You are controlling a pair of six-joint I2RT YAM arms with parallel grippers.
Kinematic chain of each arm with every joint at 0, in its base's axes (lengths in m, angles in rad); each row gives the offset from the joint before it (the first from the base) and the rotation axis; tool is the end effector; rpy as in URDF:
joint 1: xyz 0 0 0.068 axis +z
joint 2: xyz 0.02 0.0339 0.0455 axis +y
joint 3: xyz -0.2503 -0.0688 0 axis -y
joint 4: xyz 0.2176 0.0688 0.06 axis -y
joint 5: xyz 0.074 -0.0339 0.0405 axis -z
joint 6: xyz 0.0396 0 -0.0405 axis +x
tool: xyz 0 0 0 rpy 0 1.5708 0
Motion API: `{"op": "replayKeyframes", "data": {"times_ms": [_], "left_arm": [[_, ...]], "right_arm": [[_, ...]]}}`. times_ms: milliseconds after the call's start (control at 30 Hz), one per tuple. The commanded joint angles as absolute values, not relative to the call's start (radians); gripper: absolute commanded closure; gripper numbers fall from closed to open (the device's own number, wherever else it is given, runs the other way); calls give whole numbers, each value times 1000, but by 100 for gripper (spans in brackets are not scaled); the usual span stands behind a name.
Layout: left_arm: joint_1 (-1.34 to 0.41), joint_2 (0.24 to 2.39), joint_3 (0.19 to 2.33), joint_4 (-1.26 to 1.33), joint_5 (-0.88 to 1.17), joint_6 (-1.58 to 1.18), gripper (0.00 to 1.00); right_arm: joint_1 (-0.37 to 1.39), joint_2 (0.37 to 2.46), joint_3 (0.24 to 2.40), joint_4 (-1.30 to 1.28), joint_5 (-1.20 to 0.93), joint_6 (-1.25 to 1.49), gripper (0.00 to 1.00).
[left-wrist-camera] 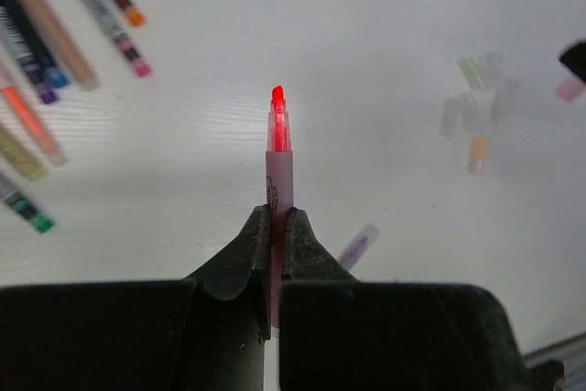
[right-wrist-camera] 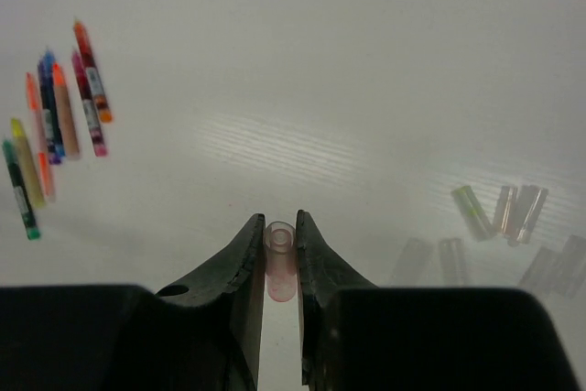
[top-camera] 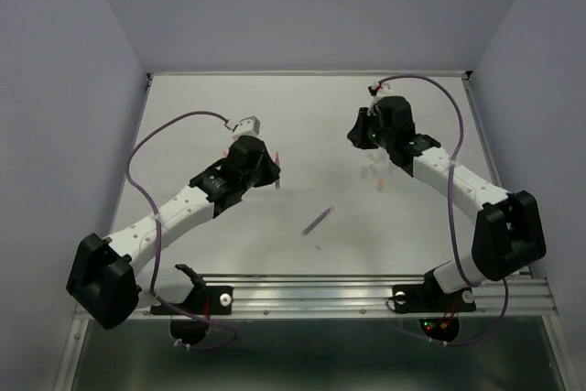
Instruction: Open the pen caps
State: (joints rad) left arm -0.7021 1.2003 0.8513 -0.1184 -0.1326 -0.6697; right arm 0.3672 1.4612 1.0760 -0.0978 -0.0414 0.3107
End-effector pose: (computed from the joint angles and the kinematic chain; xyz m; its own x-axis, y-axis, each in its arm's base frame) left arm 0.1984 -0.1610 0.2778 -0.6111 -0.2890 -0.7369 0.2177 0.8337 -0.5075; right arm 0.2957 0.1155 0.2834 -0.5328 0.1223 -0.8373 -0.2416 0.9263 0.2891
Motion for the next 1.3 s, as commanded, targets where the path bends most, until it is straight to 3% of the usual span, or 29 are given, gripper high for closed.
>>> {"op": "replayKeyframes", "data": {"times_ms": [0, 467, 633, 933, 1200, 1267], "left_arm": [[-611, 1166, 865, -276, -302, -804, 100], [-333, 1163, 789, -459, -367, -908, 100], [-281, 1190, 756, -448, -356, -910, 100], [-232, 1259, 715, -393, -307, -907, 100], [-222, 1304, 690, -336, -299, -900, 100], [-222, 1316, 689, -316, -304, -893, 100]], "right_arm": [[411, 1543, 1072, -189, 92, 229, 94], [459, 1761, 1124, -221, 255, 249, 84], [459, 1784, 1135, -221, 271, 259, 72], [459, 1816, 1155, -219, 298, 270, 66], [459, 1804, 1184, -219, 285, 259, 45], [459, 1798, 1192, -219, 279, 258, 44]]}}
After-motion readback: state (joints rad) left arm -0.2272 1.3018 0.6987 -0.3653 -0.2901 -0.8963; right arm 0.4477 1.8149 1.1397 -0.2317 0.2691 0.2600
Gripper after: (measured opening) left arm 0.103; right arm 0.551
